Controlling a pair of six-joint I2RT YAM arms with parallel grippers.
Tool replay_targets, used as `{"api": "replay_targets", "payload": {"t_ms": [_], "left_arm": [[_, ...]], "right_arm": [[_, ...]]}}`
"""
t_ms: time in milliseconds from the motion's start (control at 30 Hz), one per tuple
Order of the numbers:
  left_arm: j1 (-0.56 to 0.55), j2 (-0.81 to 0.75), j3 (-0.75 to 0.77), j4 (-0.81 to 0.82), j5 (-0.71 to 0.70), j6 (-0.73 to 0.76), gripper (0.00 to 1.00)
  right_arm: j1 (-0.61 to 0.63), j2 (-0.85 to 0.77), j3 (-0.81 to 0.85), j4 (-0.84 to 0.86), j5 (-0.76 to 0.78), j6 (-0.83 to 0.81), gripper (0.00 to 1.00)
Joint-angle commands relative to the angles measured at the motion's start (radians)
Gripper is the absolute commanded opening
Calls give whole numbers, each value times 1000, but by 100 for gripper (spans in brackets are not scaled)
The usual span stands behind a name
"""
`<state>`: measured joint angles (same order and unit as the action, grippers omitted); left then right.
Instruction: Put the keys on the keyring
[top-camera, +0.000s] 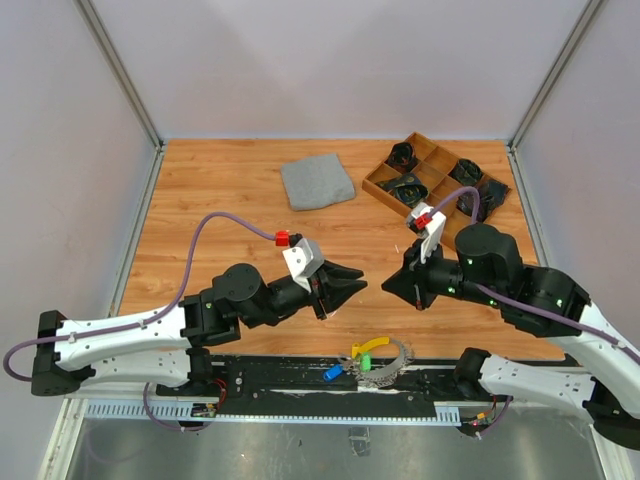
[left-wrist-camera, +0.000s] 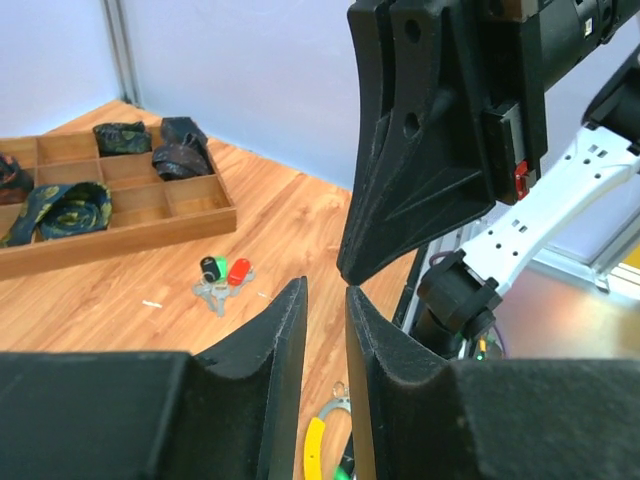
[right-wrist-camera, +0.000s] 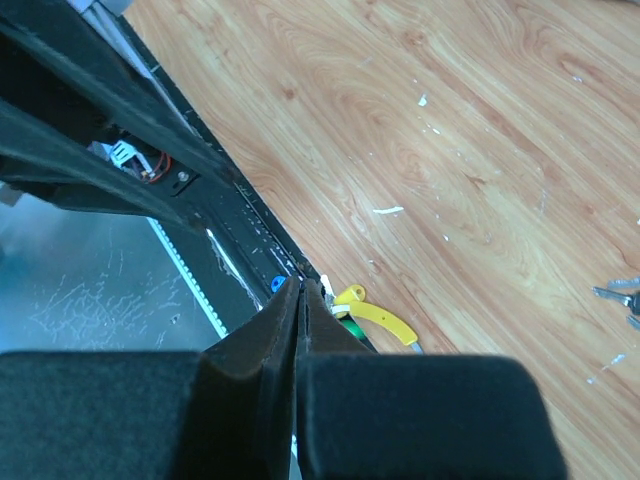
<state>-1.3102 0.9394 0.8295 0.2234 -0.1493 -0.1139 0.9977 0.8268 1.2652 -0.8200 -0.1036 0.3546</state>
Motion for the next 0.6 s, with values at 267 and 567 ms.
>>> {"api": "replay_targets", "payload": {"t_ms": [267,567], "left_arm": [[55,-71,-69,-2,-200,-90,28],[105,-129,-78,-56,-252,-112,29]], "right_arm": [[-93,57,-157,-66,-40,-81,24],[216,207,-410,149,-9,39,44]]}}
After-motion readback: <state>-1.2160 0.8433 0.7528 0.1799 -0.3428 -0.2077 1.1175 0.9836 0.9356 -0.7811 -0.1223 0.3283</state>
